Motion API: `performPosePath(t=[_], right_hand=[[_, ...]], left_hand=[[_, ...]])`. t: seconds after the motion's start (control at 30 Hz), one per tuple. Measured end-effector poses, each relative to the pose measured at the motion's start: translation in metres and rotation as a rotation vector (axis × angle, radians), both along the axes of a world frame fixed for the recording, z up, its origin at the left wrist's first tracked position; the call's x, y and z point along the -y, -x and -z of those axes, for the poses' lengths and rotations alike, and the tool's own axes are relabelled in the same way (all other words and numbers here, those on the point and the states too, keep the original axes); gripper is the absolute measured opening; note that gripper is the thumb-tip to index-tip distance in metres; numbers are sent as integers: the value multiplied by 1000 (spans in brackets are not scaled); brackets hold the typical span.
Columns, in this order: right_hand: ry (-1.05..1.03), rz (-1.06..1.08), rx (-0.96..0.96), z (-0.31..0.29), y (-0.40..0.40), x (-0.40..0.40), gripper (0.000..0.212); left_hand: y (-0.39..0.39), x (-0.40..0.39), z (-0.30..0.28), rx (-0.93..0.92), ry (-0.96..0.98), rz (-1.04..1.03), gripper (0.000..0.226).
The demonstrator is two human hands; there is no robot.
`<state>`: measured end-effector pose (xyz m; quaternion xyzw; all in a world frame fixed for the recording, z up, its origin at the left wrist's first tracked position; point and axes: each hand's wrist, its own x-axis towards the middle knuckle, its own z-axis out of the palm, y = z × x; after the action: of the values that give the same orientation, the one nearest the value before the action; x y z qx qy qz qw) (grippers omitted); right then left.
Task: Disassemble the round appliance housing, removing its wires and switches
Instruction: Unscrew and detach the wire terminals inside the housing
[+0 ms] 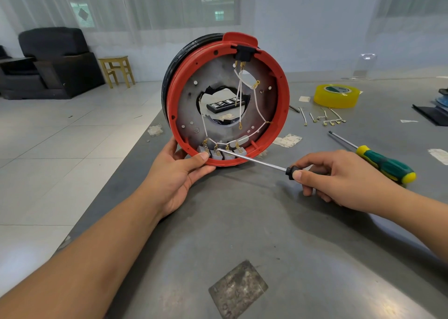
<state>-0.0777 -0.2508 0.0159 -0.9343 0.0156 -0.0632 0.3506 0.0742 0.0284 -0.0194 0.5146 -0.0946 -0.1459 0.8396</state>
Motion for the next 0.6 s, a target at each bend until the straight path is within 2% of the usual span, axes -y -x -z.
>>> performPosePath(t=[0.17,0.3,0.47,0.6], right_hand=[[83,29,45,2,2,-3,13],[145,61,83,6,5,-5,22],[283,84,248,15,10,-11,35],[182,59,181,12,9,-10,27]], left_hand=[[-1,0,0,2,-5,6,55],[-1,0,1,11,-1,2,56],[3,0,0,17,15,7,75],[3,0,1,26,3,14,63]])
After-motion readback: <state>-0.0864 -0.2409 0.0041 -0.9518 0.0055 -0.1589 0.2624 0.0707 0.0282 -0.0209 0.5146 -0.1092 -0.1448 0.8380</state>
